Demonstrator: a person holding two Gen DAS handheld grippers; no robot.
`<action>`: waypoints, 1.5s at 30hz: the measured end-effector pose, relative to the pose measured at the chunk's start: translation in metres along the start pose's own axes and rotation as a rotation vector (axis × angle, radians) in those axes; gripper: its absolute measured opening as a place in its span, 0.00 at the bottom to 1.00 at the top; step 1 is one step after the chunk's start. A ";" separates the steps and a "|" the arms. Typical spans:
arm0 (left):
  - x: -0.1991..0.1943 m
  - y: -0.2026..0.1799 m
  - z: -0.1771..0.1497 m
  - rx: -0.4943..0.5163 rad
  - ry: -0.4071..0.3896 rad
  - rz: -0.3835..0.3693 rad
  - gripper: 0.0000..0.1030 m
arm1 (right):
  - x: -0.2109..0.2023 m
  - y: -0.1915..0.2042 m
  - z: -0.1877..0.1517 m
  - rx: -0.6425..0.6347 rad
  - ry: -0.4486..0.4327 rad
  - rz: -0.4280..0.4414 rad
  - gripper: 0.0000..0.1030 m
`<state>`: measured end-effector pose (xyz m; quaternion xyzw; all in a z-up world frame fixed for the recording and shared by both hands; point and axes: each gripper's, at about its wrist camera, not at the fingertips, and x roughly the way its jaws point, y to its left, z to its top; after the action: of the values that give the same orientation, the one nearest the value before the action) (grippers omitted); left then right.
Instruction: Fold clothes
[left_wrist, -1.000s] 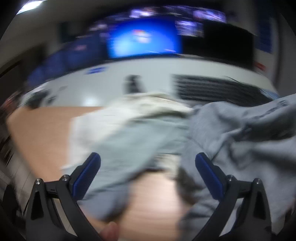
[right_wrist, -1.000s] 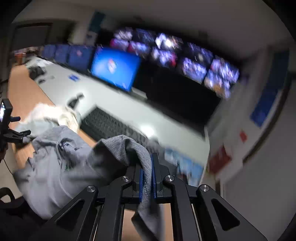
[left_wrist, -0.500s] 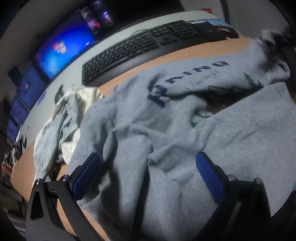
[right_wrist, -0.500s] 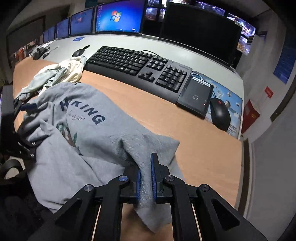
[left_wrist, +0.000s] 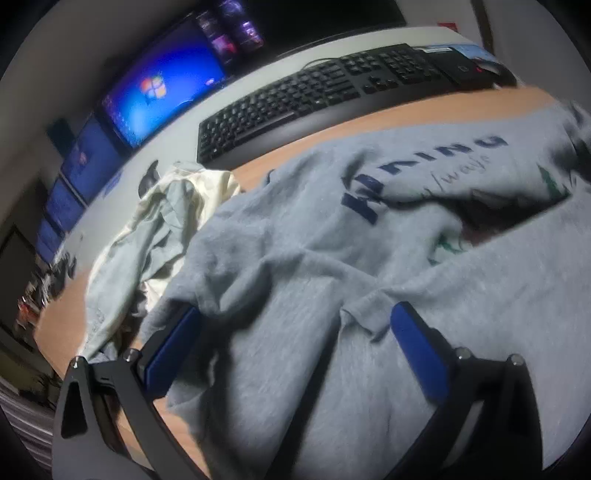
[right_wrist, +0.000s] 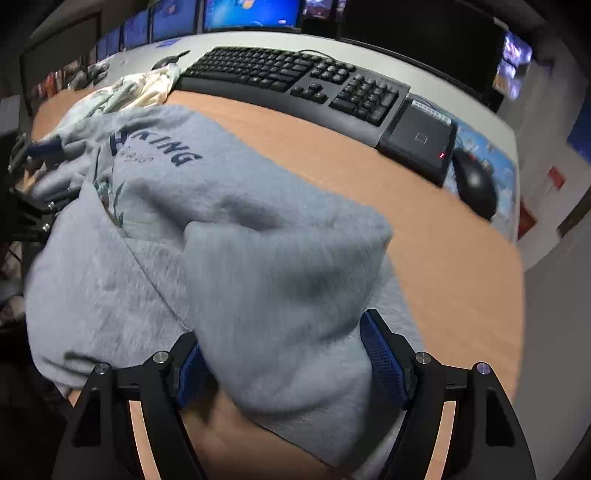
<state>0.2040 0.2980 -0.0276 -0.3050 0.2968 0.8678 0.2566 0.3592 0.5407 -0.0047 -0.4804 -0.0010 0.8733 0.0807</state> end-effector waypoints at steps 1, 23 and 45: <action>0.002 0.004 0.000 -0.014 0.002 -0.016 1.00 | 0.001 -0.001 0.003 0.013 0.010 0.007 0.69; 0.121 0.215 0.013 -0.050 0.087 0.364 1.00 | 0.097 0.192 0.170 -0.166 0.029 0.226 0.38; 0.043 0.153 -0.013 -0.049 0.138 -0.002 1.00 | 0.045 0.108 0.081 -0.061 0.027 0.163 0.27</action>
<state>0.0838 0.1947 -0.0110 -0.3705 0.2921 0.8515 0.2288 0.2530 0.4466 -0.0073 -0.4931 0.0127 0.8699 -0.0051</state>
